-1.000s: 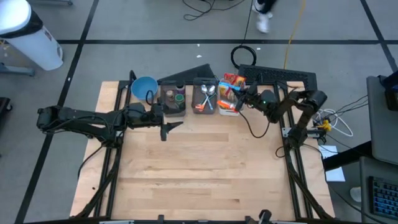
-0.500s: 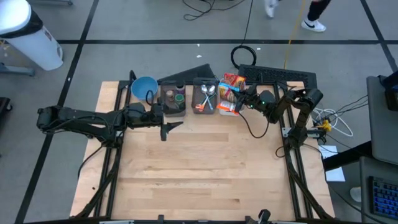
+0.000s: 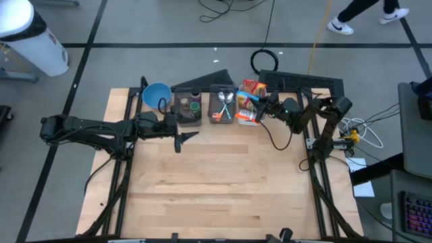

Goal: Pick & Place Food Item
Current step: Put the light blue noodle pack into the white bin, then return to Home Position

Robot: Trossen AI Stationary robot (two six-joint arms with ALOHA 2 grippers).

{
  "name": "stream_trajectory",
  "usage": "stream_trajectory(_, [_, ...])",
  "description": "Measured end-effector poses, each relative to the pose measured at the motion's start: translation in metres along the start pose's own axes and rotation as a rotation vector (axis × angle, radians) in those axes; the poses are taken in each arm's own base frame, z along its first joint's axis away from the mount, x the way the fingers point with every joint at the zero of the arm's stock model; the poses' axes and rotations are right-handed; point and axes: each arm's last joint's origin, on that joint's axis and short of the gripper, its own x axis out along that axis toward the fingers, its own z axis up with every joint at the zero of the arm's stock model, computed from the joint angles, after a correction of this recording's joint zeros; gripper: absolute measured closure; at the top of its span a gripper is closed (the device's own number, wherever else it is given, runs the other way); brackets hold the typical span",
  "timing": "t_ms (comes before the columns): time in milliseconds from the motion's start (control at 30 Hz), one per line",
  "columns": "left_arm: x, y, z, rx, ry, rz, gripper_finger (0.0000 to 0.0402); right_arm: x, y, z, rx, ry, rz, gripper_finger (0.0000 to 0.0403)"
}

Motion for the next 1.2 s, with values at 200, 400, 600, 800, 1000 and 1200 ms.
stream_trajectory(200, [0.0, 0.0, 0.0, 0.0, 0.002, 0.0, 0.0149, -0.001, 0.002, 0.012, -0.008, -0.045, 0.03, 0.0262])
stream_trajectory(400, [0.0, 0.0, -0.002, 0.001, 0.019, 0.0, 0.0149, -0.004, 0.005, 0.03, -0.016, -0.081, 0.035, 0.0206])
stream_trajectory(600, [-0.009, 0.003, 0.007, -0.001, -0.025, 0.014, 0.0149, -0.014, 0.014, 0.06, -0.028, -0.139, 0.151, 0.0195])
stream_trajectory(800, [-0.038, 0.008, 0.022, 0.018, -0.079, 0.033, 0.0155, -0.034, 0.024, 0.089, -0.038, -0.117, 0.22, 0.0237])
stream_trajectory(1000, [-0.066, 0.011, 0.026, 0.023, -0.07, 0.073, 0.0224, -0.06, 0.036, 0.112, -0.065, -0.134, 0.261, 0.0334])
stream_trajectory(1200, [-0.079, 0.012, 0.024, 0.027, -0.034, 0.09, 0.0315, -0.083, 0.045, 0.12, -0.049, -0.09, 0.294, 0.0394])
